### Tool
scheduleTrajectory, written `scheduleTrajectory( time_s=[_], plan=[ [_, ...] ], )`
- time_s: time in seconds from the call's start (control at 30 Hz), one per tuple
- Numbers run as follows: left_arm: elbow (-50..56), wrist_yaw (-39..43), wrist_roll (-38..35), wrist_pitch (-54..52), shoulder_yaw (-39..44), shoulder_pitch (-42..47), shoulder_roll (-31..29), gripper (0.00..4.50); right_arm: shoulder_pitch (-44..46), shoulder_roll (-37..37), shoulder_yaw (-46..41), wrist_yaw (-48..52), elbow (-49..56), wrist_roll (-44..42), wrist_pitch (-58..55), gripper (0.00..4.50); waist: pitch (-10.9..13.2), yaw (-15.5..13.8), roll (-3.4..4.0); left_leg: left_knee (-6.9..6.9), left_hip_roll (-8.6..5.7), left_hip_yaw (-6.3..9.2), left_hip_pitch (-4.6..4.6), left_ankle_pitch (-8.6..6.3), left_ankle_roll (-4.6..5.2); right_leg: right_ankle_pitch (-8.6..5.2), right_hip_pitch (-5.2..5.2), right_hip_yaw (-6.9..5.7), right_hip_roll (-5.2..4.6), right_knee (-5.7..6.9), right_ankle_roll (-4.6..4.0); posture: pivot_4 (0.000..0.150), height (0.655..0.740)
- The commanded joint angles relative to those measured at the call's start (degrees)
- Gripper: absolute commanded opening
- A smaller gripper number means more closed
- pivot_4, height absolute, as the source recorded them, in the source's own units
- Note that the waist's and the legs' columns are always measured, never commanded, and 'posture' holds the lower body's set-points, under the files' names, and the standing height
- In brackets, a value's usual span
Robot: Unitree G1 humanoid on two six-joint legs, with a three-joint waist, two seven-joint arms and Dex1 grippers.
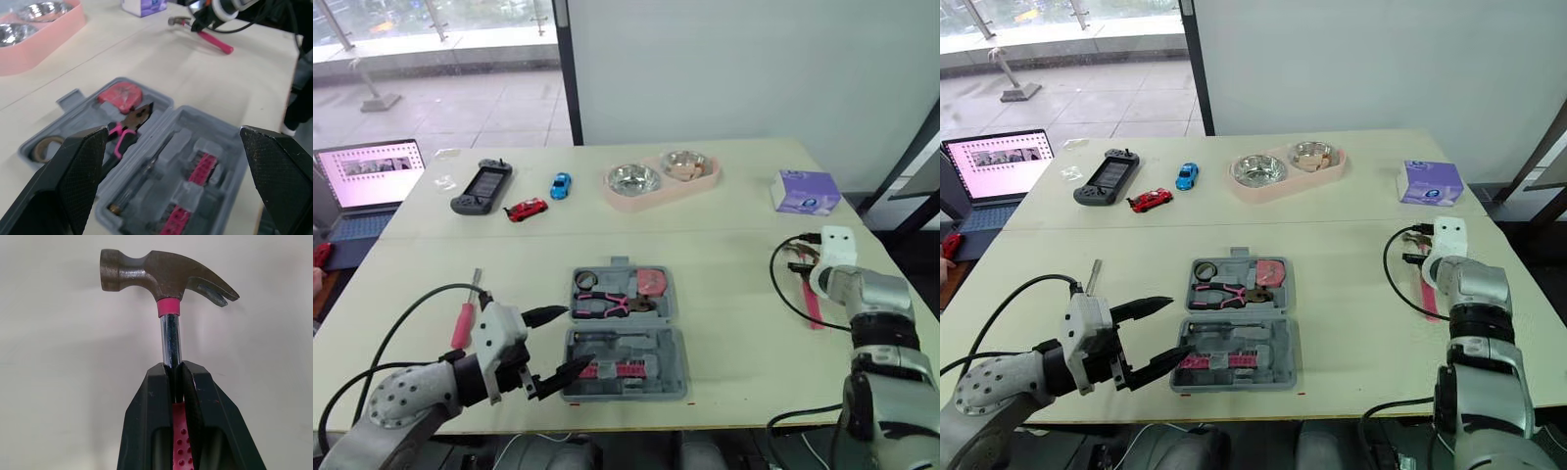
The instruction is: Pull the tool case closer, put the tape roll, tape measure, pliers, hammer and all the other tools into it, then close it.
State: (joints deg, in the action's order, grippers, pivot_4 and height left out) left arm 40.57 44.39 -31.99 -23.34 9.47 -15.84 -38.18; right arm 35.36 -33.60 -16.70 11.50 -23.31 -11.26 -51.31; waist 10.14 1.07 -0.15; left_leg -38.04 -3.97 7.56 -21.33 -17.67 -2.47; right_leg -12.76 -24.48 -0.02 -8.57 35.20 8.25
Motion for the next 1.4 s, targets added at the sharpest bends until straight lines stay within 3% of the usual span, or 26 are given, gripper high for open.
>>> scheduleTrajectory(
  time_s=[0.03,0.2,0.33,0.53,0.83,0.97,1.13,1.23,1.3,1.4],
  plan=[
    [-0.1,1.1,-0.2,1.5,2.4,-0.5,-0.9,4.5,-6.1,1.4,-0.2,1.8,26.2,-6.0,-11.0,0.04,0.0,-0.2,0.03,0.0,0.0,0.06,0.0,0.0,0.0,0.0,-0.01,-0.02,0.01,0.02,0.0,0.15,0.7239],
    [-2.8,3.8,-0.7,2.1,4.6,-1.0,-2.1,4.5,-16.9,9.7,-1.2,-2.4,55.1,-10.1,-31.1,0.04,0.0,-0.5,0.03,0.02,0.0,0.15,-0.05,0.0,0.0,-0.01,-0.03,-0.07,0.02,0.03,0.01,0.15,0.7239],
    [-5.6,6.0,-0.5,2.9,5.1,0.0,-3.3,4.5,-23.3,16.5,0.5,-5.8,66.2,-8.7,-38.2,0.04,0.0,-0.6,0.04,0.01,-0.03,0.17,-0.06,0.0,0.01,-0.04,-0.01,-0.09,0.01,0.01,-0.04,0.15,0.7239],
    [-7.4,7.4,-0.6,2.9,4.6,2.5,-3.8,4.5,-30.2,24.6,6.2,-11.1,66.8,-4.7,-34.9,0.04,0.0,-0.2,0.05,0.0,-0.04,0.17,-0.01,0.0,0.0,-0.02,-0.04,-0.09,0.01,0.04,0.0,0.15,0.7239],
    [-6.9,8.7,-0.5,2.3,5.4,1.5,-4.8,4.5,-31.9,27.4,7.7,-13.2,58.6,-0.5,-27.5,0.04,-0.1,0.0,-0.14,0.01,-0.02,0.16,0.04,0.0,0.0,-0.02,-0.03,-0.08,0.02,0.06,0.01,0.15,0.7239],
    [-6.5,8.4,-0.7,2.2,5.8,0.9,-5.0,4.5,-31.2,27.2,5.6,-11.4,59.3,-1.5,-28.5,1.69,-0.1,-0.2,-0.18,0.01,-0.03,0.16,0.05,0.0,0.0,-0.03,0.0,-0.08,0.02,0.05,0.0,0.15,0.7239],
    [-6.4,8.2,-0.6,2.2,6.8,0.0,-5.2,4.5,-25.4,23.2,-3.4,-4.3,62.8,-6.2,-35.9,4.33,-0.1,-0.3,-0.15,0.01,-0.03,0.17,0.01,0.0,0.0,-0.03,-0.01,-0.09,0.01,0.03,0.0,0.15,0.7239],
    [-6.9,8.8,-0.3,2.8,8.2,-1.7,-5.3,4.5,-18.2,13.9,-7.5,2.0,61.8,-9.4,-39.3,4.47,0.0,-0.2,-0.04,0.01,-0.03,0.15,0.02,0.0,0.0,-0.03,-0.02,-0.09,0.01,0.02,0.0,0.15,0.7239],
    [-7.1,9.5,-0.9,2.9,9.4,-2.7,-5.5,4.5,-15.2,5.0,-4.8,8.8,60.0,-12.6,-35.5,4.47,0.1,-0.1,0.08,0.01,-0.03,0.11,0.01,-0.01,0.0,-0.03,-0.03,-0.09,0.01,0.02,-0.01,0.15,0.7239],
    [-7.9,11.5,-1.9,3.4,11.3,-4.3,-5.6,4.5,-15.2,-13.2,8.9,24.7,56.6,-9.4,-13.8,4.47,0.1,-0.2,0.08,0.06,0.02,0.13,0.0,-0.01,0.02,-0.09,-0.01,-0.15,0.01,0.01,0.09,0.15,0.7239]
  ],
)
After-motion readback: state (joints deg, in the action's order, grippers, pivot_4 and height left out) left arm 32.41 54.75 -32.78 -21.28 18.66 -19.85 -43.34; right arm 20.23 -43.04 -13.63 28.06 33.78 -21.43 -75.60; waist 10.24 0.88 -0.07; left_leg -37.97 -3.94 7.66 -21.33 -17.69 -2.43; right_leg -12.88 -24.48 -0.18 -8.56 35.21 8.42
